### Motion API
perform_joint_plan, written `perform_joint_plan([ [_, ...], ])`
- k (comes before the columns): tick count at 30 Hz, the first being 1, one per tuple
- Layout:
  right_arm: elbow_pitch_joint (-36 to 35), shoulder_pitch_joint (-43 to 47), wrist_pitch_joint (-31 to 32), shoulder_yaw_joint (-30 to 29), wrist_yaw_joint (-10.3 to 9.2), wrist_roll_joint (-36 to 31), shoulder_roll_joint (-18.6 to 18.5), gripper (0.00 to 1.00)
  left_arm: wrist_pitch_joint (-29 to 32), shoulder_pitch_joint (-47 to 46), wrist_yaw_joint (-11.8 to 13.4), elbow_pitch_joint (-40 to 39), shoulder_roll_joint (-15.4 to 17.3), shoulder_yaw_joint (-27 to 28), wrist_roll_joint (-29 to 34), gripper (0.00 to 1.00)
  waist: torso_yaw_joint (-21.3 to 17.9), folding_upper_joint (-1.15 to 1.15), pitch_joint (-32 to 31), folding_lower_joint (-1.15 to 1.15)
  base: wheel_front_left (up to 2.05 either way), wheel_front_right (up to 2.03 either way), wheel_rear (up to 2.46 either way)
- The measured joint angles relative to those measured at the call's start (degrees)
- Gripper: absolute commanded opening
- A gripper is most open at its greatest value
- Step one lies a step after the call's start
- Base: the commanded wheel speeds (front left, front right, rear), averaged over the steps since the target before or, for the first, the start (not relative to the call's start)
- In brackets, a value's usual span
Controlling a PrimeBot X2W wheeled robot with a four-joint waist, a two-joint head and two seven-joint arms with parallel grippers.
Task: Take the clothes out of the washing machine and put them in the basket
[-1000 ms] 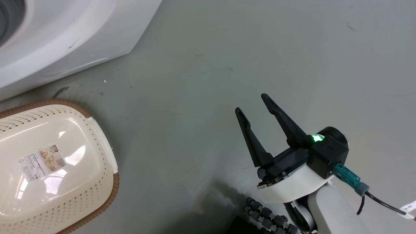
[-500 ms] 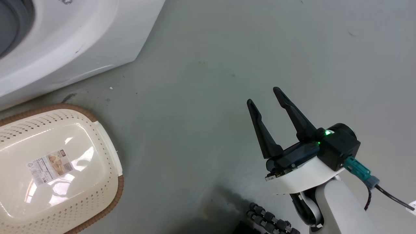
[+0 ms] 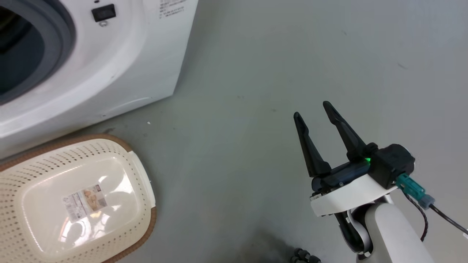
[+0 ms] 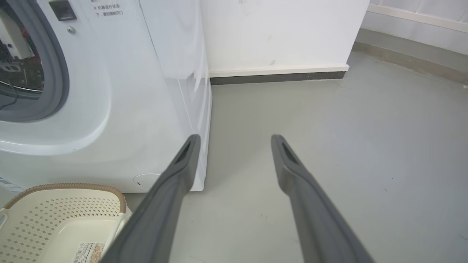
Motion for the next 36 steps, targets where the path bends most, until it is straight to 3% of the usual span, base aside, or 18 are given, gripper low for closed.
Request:
perform_joint_plan([
  [4, 0.6, 1.2, 0.8, -1.3, 0.00, -0.6, 0.0, 1.00, -4.2, 3.9, -0.1, 2.3, -2.0, 0.8, -1.5, 0.00, 0.9, 0.00, -2.9, 0.00, 0.00, 0.00, 0.00],
  [10, 0.6, 3.6, 2.4, -3.0, 0.00, -1.8, 0.0, 1.00, -5.9, 11.1, -0.7, 1.8, -6.1, 2.1, -3.8, 0.00, 2.8, 0.00, -8.0, 0.00, 0.00, 0.00, 0.00],
  [22, -1.3, 8.4, 6.4, -4.0, 0.00, -3.9, 0.0, 1.00, -6.0, 27.8, -2.4, -11.7, -11.0, 7.9, -6.4, 0.00, 6.6, 0.00, -19.0, -0.01, 0.00, 0.00, 0.00],
  [36, -4.3, 14.6, 10.2, -6.5, 0.00, -5.3, 0.0, 1.00, -6.1, 42.8, -4.1, -27.2, -18.1, 7.7, -5.1, 0.00, 12.1, 0.00, -28.4, -0.01, 0.00, 0.00, 0.00],
])
